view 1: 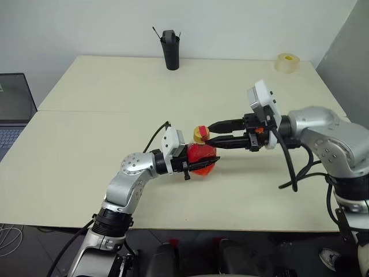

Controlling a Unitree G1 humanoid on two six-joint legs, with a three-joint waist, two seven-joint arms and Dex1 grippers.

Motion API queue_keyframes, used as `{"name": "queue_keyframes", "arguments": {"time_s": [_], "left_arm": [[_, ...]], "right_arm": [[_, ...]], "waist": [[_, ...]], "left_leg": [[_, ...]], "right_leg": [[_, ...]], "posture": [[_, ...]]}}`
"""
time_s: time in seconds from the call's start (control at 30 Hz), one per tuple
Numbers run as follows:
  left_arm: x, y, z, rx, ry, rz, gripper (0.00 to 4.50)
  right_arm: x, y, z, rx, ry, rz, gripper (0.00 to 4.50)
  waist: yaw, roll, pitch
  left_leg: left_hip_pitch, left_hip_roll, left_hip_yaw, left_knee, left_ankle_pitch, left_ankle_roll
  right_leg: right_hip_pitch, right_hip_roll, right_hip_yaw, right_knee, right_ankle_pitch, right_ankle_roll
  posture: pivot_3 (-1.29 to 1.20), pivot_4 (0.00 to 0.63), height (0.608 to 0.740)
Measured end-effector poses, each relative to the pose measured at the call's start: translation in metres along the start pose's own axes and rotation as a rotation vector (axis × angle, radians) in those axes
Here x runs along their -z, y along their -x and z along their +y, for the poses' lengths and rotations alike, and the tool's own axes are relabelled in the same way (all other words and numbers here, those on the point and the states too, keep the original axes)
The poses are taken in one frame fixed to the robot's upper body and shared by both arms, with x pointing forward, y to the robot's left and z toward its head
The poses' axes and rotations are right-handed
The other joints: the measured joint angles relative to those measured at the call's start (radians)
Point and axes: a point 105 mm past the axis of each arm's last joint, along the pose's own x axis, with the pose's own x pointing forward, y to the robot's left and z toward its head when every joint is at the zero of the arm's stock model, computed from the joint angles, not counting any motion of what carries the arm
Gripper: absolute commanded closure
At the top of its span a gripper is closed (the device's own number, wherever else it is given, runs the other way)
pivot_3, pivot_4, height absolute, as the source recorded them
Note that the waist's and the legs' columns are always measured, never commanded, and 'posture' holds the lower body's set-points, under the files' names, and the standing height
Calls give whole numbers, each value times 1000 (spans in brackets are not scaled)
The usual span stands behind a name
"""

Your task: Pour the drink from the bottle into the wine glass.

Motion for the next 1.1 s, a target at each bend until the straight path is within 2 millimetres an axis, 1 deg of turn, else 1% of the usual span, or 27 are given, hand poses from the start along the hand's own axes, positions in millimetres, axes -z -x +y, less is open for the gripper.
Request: {"name": "queue_keyframes", "arguments": {"time_s": [0.03,0.2,0.3,0.33,0.37,0.4,0.47,0.53,0.6,0.7,0.73,0.8,0.97,1.1], "left_arm": [[2,-1,0,3,7,5,2840],[3,-6,-1,10,17,-3,2841],[-1,-9,-1,24,8,-11,2847],[-1,-10,-3,36,8,-11,2849],[0,-12,-4,43,10,-8,2864],[1,-13,-6,49,13,-9,2876],[0,-14,-6,52,12,-10,2894],[0,-14,-5,54,12,-9,2895],[1,-14,-5,55,14,-7,2895],[-1,-15,-4,62,9,-9,2895],[-1,-15,-4,66,7,-10,2895],[0,-16,-4,69,10,-10,2895],[5,-16,1,53,16,11,2895],[11,-16,8,20,11,29,2902]], "right_arm": [[1,2,-3,-25,18,17,3893],[3,6,-8,-34,23,10,3920],[1,11,-1,-8,11,-3,3920],[1,14,5,0,-4,0,3920],[2,17,10,1,-17,4,3530],[3,20,17,7,-38,12,3323],[6,28,24,41,-74,30,2641],[6,41,28,96,-99,48,1922],[1,51,32,152,-107,47,1246],[-12,56,35,233,-90,18,128],[-15,56,36,259,-85,13,0],[-20,49,37,324,-80,-6,0],[-18,30,34,475,-122,-44,0],[-20,15,39,544,-144,-75,0]], "waist": [[1,0,0],[4,0,1],[6,0,1],[8,0,1],[10,0,1],[10,0,1],[10,0,1],[11,0,1],[10,0,1],[5,0,1],[4,0,1],[3,0,1],[5,0,1],[5,0,1]], "left_leg": [[0,0,0,0,0,0],[-2,1,-1,0,0,0],[-3,1,-2,1,0,0],[-4,1,-3,1,0,0],[-4,1,-3,1,0,0],[-5,1,-3,1,0,0],[-5,0,-3,2,0,0],[-4,0,-3,2,0,0],[-4,0,-3,2,0,0],[-4,1,-3,1,0,0],[-4,1,-3,1,0,0],[-4,1,-3,1,0,0],[-4,1,-3,1,0,0],[-4,1,-3,1,0,0]], "right_leg": [[0,0,0,0,0,0],[0,-4,0,0,0,0],[0,-8,-1,0,0,0],[0,-8,-2,-1,0,0],[0,-8,-2,-1,0,0],[0,-8,-2,-2,0,0],[0,-8,-3,-1,0,0],[0,-7,-3,-1,0,0],[0,-6,-2,-1,0,0],[0,-3,-1,0,0,0],[0,-3,-1,0,0,0],[0,-3,-1,0,0,0],[0,-3,-1,0,0,0],[0,-4,-1,0,0,0]], "posture": [[0,150,740],[0,150,740],[0,150,740],[0,150,740],[0,150,740],[0,150,740],[0,150,740],[0,150,740],[0,150,740],[0,150,740],[0,150,740],[0,150,740],[0,150,740],[0,150,740]]}}
